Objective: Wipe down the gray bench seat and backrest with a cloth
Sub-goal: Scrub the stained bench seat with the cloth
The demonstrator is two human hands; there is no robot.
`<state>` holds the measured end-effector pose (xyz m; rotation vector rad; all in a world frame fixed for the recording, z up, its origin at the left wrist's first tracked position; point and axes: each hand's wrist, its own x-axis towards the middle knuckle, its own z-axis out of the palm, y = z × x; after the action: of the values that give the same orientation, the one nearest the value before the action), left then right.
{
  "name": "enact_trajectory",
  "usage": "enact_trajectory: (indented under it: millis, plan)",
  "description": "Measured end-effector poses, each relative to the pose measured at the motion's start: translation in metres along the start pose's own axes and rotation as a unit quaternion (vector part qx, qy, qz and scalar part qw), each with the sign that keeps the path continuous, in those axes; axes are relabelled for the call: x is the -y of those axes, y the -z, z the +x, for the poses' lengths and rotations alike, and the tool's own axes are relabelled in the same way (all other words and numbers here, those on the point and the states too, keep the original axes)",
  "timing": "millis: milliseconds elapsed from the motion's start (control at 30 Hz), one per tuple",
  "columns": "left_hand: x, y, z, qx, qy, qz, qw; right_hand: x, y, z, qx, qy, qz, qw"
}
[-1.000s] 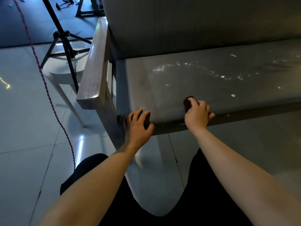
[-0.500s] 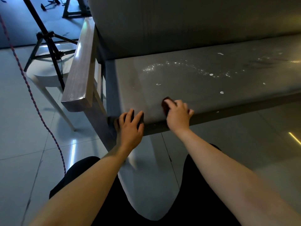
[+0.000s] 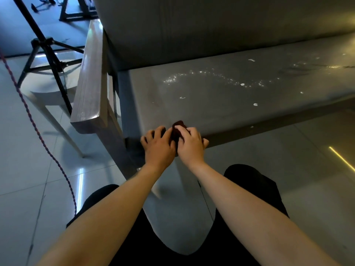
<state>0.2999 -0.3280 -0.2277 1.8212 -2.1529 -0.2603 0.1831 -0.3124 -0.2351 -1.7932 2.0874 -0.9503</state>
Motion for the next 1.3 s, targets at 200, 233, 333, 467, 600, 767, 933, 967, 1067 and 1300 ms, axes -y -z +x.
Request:
enact_trajectory:
  millis: [200,233,333,467,600,767,933,967,1067,1300]
  plan:
    - [0.024,0.001,0.009,0.022,-0.074,0.004,0.997,-0.049,0.043,0.033,-0.074,-0.134,-0.010,0.988]
    - [0.025,0.000,0.009,0.020,-0.076,0.002,0.997,-0.052,0.049,0.036,-0.091,-0.186,0.025,0.978]
    - [0.027,-0.002,0.009,0.012,-0.083,0.006,0.996,-0.042,0.047,0.035,-0.131,-0.294,0.144,0.936]
    - [0.036,-0.006,0.008,0.002,-0.105,0.014,0.994,0.001,0.006,0.004,-0.161,-0.260,0.188,0.934]
    - [0.041,-0.007,0.009,-0.006,-0.116,0.023,0.993,0.030,-0.027,-0.030,-0.105,-0.229,0.239,0.938]
    - [0.042,-0.008,0.010,0.015,-0.110,0.006,0.994,0.010,-0.012,-0.023,-0.113,-0.236,0.220,0.940]
    - [0.042,-0.013,0.010,0.008,-0.112,0.013,0.994,-0.041,0.028,0.008,-0.217,-0.420,0.308,0.826]
    - [0.043,-0.014,0.010,0.004,-0.113,0.016,0.993,-0.042,0.024,0.009,-0.206,-0.432,0.325,0.815]
    - [0.043,-0.018,0.010,-0.010,-0.111,0.024,0.994,-0.018,-0.003,-0.001,-0.189,-0.439,0.355,0.803]
    - [0.044,-0.021,0.010,-0.029,-0.110,0.018,0.993,0.012,-0.029,-0.034,-0.106,-0.334,0.342,0.872]
